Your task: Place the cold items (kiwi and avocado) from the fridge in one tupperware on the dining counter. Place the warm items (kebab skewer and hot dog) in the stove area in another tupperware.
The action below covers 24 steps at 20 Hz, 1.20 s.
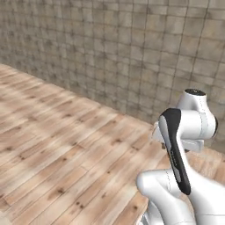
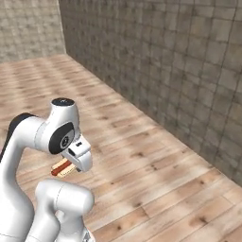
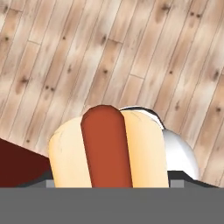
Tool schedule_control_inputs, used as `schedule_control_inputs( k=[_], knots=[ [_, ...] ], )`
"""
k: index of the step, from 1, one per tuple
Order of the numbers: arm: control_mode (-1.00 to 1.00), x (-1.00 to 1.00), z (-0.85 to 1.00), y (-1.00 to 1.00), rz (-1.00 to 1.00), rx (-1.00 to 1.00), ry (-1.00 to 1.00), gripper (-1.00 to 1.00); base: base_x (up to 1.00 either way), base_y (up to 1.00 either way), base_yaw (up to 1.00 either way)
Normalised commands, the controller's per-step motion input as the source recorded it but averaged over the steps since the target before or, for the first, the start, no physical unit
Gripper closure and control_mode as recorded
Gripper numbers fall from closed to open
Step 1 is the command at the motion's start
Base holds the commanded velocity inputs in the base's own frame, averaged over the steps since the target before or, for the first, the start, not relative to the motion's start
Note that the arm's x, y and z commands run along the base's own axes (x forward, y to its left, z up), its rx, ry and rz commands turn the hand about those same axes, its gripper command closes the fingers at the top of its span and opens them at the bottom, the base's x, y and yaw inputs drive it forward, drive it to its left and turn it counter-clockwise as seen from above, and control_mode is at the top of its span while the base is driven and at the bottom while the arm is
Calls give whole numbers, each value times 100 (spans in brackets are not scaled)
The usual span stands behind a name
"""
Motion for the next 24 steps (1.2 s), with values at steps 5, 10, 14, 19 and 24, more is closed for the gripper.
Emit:
schedule_control_inputs(
  k=[5, 10, 14, 19, 24],
  knots=[
    [100, 0, 0, 0, 0, 0, 0, 100, 72, -26, 80],
    [100, 0, 0, 0, 0, 0, 0, 100, 86, -32, 76],
    [100, 0, 0, 0, 0, 0, 0, 100, 99, -29, 70],
    [100, 0, 0, 0, 0, 0, 0, 100, 100, -43, 54],
    [100, 0, 0, 0, 0, 0, 0, 100, 100, -55, 39]
  ],
)
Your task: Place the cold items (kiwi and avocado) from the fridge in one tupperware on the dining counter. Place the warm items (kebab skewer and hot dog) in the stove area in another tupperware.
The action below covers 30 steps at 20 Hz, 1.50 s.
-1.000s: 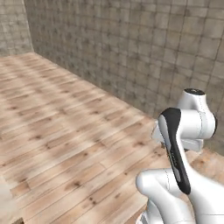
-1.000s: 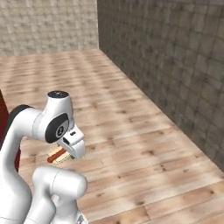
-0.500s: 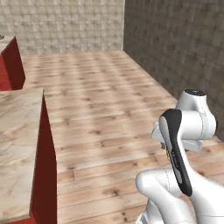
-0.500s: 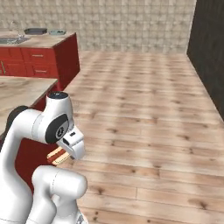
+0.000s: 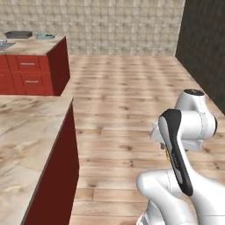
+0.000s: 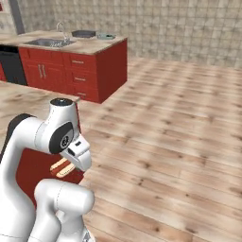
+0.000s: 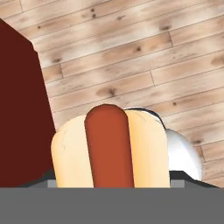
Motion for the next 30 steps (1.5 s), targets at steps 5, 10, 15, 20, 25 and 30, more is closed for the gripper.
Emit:
schedule_control_inputs(
  k=[5, 10, 15, 20, 25, 30],
  knots=[
    [100, 0, 0, 0, 0, 0, 0, 100, 100, -49, 7],
    [100, 0, 0, 0, 0, 0, 0, 100, 100, -45, 0],
    [100, 0, 0, 0, 0, 0, 0, 100, 100, -47, 1],
    [100, 0, 0, 0, 0, 0, 0, 100, 100, -49, 2],
    [100, 0, 0, 0, 0, 0, 0, 100, 100, -54, 1],
    [100, 0, 0, 0, 0, 0, 0, 100, 100, -51, 3]
  ],
)
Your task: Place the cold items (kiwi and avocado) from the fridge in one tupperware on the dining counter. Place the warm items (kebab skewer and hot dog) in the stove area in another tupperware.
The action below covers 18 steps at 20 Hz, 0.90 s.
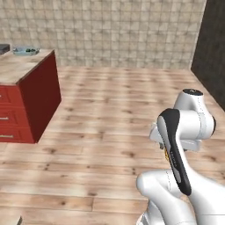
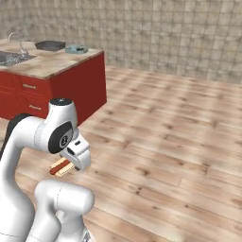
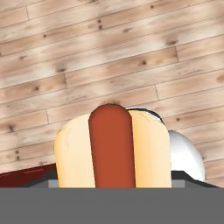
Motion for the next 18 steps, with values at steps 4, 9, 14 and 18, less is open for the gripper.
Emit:
schedule_control_inputs(
  k=[4, 9, 14, 18],
  knots=[
    [100, 0, 0, 0, 0, 0, 0, 100, 100, -42, 8],
    [100, 0, 0, 0, 0, 0, 0, 100, 100, -36, 7],
    [100, 0, 0, 0, 0, 0, 0, 100, 100, -40, 13],
    [100, 0, 0, 0, 0, 0, 0, 100, 100, -67, 19]
  ],
)
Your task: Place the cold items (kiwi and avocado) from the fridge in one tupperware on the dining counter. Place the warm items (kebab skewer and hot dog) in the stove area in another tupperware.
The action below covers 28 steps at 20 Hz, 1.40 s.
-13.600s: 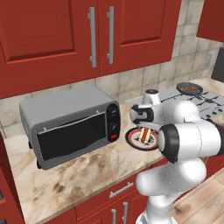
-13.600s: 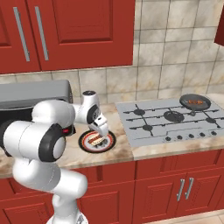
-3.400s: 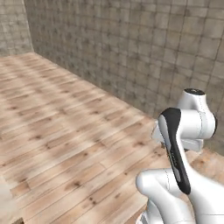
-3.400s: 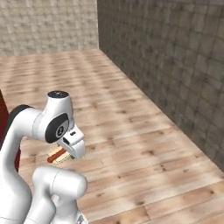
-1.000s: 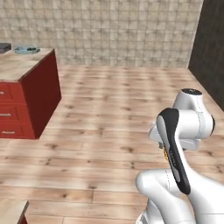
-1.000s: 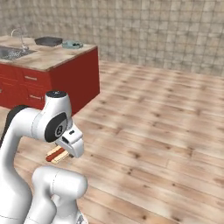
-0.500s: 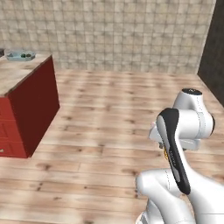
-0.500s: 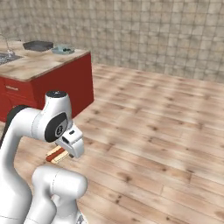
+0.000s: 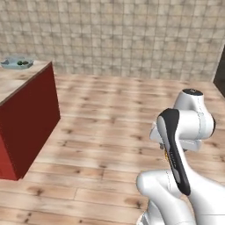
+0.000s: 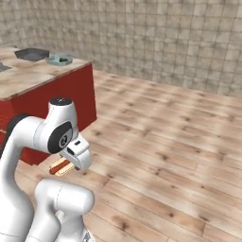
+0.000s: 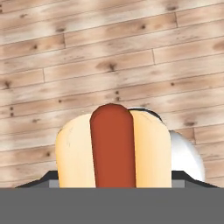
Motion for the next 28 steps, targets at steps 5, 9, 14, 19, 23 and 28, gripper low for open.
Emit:
schedule_control_inputs(
  k=[5, 9, 14, 19, 23, 28],
  knots=[
    [100, 0, 0, 0, 0, 0, 0, 100, 100, -83, 27],
    [100, 0, 0, 0, 0, 0, 0, 100, 100, -62, 24],
    [100, 0, 0, 0, 0, 0, 0, 100, 100, -43, 24],
    [100, 0, 0, 0, 0, 0, 0, 100, 100, -35, 20],
    [100, 0, 0, 0, 0, 0, 0, 100, 100, -24, 3],
    [100, 0, 0, 0, 0, 0, 0, 100, 100, -21, 4]
  ],
)
